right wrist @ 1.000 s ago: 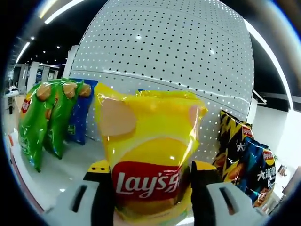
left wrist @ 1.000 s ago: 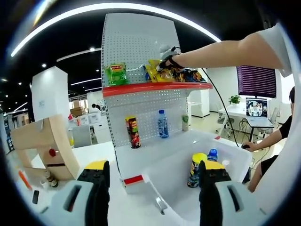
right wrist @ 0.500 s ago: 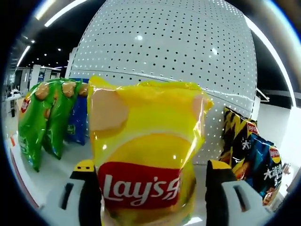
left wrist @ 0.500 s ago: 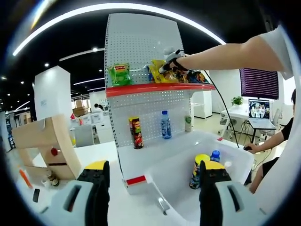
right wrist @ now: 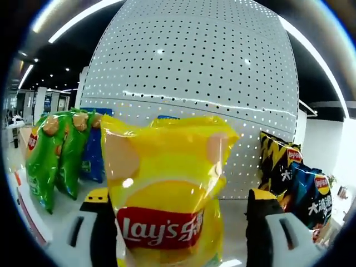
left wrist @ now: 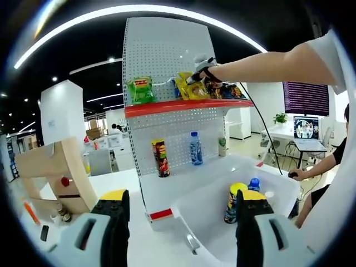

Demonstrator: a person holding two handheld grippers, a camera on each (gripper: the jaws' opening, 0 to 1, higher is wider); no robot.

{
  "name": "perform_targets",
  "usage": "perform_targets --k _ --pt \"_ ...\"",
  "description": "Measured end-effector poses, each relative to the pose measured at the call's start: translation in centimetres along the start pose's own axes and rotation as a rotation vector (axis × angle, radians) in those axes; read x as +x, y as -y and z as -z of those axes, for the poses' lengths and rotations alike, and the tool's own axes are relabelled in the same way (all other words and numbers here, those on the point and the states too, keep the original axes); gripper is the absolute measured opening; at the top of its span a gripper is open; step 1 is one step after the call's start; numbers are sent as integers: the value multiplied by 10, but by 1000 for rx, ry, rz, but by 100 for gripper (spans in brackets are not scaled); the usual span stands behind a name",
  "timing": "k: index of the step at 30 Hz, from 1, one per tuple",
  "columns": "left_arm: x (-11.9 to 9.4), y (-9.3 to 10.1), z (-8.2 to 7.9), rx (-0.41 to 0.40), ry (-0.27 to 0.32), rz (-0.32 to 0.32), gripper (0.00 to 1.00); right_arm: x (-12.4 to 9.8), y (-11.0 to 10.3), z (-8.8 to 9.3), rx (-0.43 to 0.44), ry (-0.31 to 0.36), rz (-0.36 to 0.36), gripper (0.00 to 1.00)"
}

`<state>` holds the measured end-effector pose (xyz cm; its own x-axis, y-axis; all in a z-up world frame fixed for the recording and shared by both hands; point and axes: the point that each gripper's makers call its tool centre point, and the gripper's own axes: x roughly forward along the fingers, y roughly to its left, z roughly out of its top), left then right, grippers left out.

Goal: Place the items from the shopping basket onto the snack and drink counter

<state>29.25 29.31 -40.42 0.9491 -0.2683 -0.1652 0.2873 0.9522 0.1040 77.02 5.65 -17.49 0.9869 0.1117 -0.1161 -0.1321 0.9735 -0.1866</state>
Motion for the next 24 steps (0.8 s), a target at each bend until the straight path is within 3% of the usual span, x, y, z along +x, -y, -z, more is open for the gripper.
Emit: perform_targets --k 8,24 --pt "-1 8 -5 12 4 14 79 -4 3 1 17 -5 -4 97" --pt "2 27 -19 53 15 40 79 -42 13 -8 83 20 -22 97"
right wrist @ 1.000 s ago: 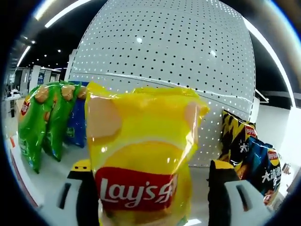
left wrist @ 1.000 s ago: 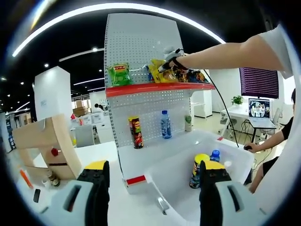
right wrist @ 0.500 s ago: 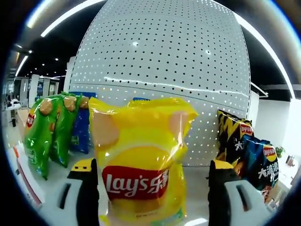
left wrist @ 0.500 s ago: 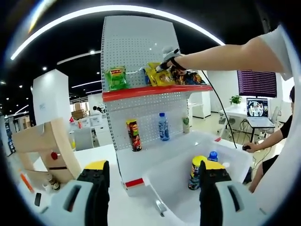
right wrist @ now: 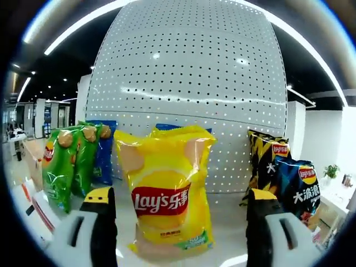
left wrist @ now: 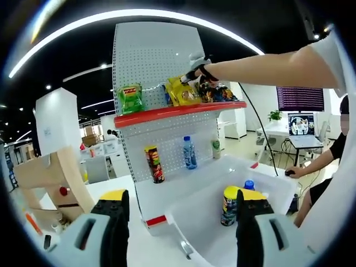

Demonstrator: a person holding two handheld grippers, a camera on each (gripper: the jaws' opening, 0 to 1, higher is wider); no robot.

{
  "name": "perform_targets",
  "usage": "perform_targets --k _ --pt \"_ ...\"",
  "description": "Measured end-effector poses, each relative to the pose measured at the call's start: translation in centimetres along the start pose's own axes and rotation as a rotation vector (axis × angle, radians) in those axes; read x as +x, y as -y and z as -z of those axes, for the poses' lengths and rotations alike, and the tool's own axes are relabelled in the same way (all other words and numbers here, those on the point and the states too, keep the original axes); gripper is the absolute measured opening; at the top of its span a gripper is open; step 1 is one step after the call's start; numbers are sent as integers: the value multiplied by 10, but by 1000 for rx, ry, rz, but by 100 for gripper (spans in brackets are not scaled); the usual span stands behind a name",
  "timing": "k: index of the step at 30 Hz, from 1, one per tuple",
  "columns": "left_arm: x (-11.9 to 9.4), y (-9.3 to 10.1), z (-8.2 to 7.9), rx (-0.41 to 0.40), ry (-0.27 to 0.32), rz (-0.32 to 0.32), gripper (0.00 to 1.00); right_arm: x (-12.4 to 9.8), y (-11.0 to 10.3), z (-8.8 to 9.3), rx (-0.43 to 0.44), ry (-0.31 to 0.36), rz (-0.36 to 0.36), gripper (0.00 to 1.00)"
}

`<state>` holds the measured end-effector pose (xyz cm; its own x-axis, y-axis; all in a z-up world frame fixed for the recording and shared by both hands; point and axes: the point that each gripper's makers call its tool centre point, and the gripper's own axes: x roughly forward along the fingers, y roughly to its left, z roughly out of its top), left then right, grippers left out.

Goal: Place the items from the shopping basket onto the snack and drink counter

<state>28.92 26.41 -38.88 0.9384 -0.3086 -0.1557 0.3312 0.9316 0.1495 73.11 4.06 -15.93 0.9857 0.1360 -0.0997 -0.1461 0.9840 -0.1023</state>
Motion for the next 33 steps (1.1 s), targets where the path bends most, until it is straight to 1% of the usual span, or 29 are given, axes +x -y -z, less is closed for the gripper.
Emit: perform_targets --k 1,2,4,6,7,8,9,10,11,12,13,14,15,16,17,18,19,20,24,26,28,29,32,33 --pt "1 2 0 0 -1 5 79 -9 0 2 2 8 -2 97" --pt "1 4 -1 3 -2 8 79 -14 0 3 1 12 -4 97" --pt "2 7 -1 7 -5 12 79 -13 -1 6 13 17 -24 97" --pt "5 10 -3 9 -8 20 80 -8 4 5 17 23 -33 97" --pt "5 11 -4 12 -8 22 80 -10 4 4 18 29 -37 97" --pt "6 13 -5 15 -7 25 80 -21 -3 6 13 32 -52 97" --pt "7 15 -7 18 -3 31 80 -27 -5 7 10 29 -62 97" --pt "8 16 -7 18 -2 33 80 -41 -7 11 10 33 -69 97" --pt "9 18 -8 22 -2 37 80 -50 -9 9 28 61 -84 97" --pt "10 20 -8 26 -6 40 80 -53 -9 10 28 63 -85 97" --pt "10 21 -9 29 -8 41 80 -61 -9 12 31 63 -91 97" --pt "10 23 -9 32 -9 46 81 -67 -12 12 22 71 -102 97" --pt "10 24 -10 33 -8 50 81 -75 -13 9 -18 103 -111 97" --pt "11 26 -10 33 -9 54 81 -84 -15 10 -32 109 -113 97" --pt "12 27 -10 35 -11 57 81 -93 -15 11 -33 114 -116 97" --pt "12 29 -10 41 -13 61 81 -96 -15 11 -32 118 -117 97" --pt "13 30 -11 42 -13 63 81 -106 -13 6 -76 158 -115 97" --pt "13 31 -11 40 -11 65 81 -111 -11 7 -107 167 -105 97" --pt "17 36 -13 35 -5 74 82 -133 -11 16 -105 167 -127 97" --pt "18 37 -13 34 -6 78 82 -140 -12 20 -99 167 -141 97" --pt "21 40 -14 32 -6 83 82 -145 -13 26 -71 153 -170 97" --pt "22 40 -15 32 -5 84 82 -144 -10 27 -68 148 -171 97" --pt "25 42 -18 28 4 89 82 -152 -8 35 -73 155 -174 97" --pt "26 43 -18 28 5 91 82 -147 -2 32 -70 150 -174 97"
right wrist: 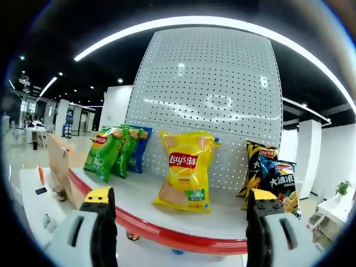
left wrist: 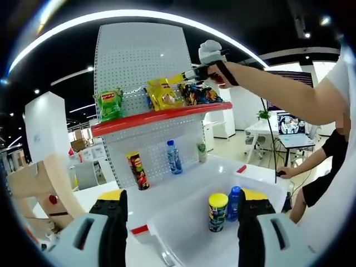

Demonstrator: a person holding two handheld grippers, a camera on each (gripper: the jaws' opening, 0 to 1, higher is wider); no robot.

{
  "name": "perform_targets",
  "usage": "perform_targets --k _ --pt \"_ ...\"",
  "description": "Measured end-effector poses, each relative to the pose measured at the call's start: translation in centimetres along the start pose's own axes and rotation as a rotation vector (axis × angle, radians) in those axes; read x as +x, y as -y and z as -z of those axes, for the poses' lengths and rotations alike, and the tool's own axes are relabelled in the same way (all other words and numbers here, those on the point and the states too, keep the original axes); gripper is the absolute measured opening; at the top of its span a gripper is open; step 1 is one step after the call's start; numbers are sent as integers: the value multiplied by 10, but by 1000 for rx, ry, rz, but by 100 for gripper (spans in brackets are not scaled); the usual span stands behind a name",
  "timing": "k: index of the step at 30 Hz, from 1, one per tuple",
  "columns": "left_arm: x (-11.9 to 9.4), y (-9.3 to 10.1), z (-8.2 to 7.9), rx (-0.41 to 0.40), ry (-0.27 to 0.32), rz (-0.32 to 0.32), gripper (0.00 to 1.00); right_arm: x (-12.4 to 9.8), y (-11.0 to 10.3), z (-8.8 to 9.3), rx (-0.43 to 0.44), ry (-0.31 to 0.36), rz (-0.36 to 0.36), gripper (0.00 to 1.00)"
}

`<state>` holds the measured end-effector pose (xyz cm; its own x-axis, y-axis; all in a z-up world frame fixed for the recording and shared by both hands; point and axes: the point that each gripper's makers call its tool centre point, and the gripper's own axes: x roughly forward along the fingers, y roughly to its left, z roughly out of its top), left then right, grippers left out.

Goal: Place the items from the shopping basket onto the snack and drink counter

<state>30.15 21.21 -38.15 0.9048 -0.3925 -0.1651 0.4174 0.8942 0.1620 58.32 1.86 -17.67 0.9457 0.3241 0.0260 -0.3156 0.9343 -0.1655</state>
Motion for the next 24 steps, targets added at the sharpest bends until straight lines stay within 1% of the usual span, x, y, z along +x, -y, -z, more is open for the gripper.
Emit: perform_targets --k 1,3,4,6,7,9,12,14,16,18,21,24 --pt "1 1 0 0 0 2 82 0 2 0 -6 5 -2 97" --pt "3 2 0 0 -2 7 82 -5 0 1 -75 25 -8 97" --pt "4 2 1 2 -6 10 82 -8 0 5 -84 14 -8 97" --pt "7 3 3 6 -18 14 81 -13 -4 9 -88 16 -33 97" --pt "9 4 2 2 -16 20 81 -11 -6 14 -81 8 -51 97" --pt "12 7 -1 -1 -11 26 82 -17 -9 21 -77 -3 -70 97" --pt "16 10 -4 0 -6 35 82 -24 -11 30 -95 -10 -85 97" --pt "18 14 -3 3 -12 44 82 -30 -13 37 -106 -23 -106 97" --pt "19 17 -1 3 -17 51 82 -36 -13 40 -114 -23 -119 97" --pt "21 20 0 -2 -19 56 82 -44 -12 42 -96 -17 -132 97" --pt "23 26 3 -3 -25 62 82 -50 -9 45 -93 -15 -143 97" --pt "26 34 3 2 -32 76 82 -66 -16 54 -103 -25 -168 97"
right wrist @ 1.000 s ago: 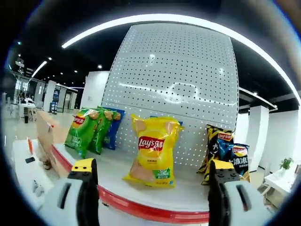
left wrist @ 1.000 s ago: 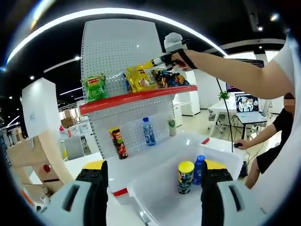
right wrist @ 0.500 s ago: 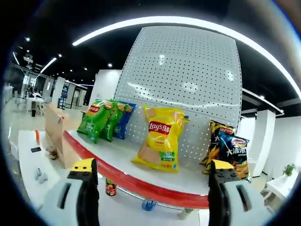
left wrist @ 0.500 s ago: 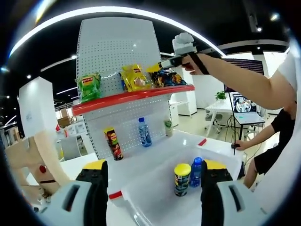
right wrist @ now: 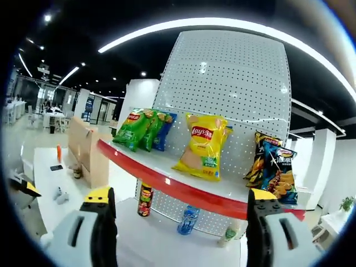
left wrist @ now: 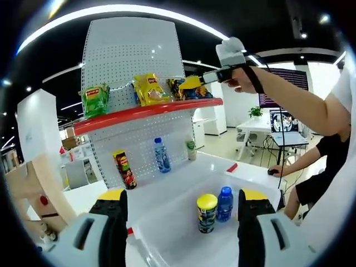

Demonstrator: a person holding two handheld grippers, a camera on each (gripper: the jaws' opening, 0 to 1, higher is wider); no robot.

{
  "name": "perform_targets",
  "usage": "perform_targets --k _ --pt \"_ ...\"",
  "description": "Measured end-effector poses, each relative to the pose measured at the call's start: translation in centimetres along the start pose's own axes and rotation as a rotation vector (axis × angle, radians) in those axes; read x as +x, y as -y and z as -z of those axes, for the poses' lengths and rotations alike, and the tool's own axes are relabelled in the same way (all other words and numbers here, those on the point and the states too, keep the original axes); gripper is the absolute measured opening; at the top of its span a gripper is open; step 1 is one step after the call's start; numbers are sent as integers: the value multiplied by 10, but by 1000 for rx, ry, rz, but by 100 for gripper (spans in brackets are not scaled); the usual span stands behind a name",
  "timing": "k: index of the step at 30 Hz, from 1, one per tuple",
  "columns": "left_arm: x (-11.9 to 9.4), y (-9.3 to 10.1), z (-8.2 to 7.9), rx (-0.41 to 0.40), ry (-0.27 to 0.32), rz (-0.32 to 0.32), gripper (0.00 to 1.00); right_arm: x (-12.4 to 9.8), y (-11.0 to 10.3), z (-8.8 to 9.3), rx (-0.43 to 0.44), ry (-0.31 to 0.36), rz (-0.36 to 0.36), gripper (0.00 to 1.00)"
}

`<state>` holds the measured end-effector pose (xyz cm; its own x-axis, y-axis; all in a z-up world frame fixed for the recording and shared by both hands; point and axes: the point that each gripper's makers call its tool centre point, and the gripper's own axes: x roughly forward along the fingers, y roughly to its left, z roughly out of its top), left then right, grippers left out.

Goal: Place the items from the shopping basket onto the snack and drink counter

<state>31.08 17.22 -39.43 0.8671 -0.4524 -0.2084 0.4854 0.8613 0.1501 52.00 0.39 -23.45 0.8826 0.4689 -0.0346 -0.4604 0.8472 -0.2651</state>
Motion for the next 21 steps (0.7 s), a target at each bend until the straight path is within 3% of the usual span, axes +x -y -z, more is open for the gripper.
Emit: perform_targets --k 2,11,21 --pt "1 2 -1 2 1 5 82 -10 -2 -2 -21 33 -3 97" --pt "5 7 -1 20 9 26 82 -32 5 17 11 9 -21 97" --pt "15 16 1 31 -7 64 83 -54 -13 42 30 -41 -58 97"
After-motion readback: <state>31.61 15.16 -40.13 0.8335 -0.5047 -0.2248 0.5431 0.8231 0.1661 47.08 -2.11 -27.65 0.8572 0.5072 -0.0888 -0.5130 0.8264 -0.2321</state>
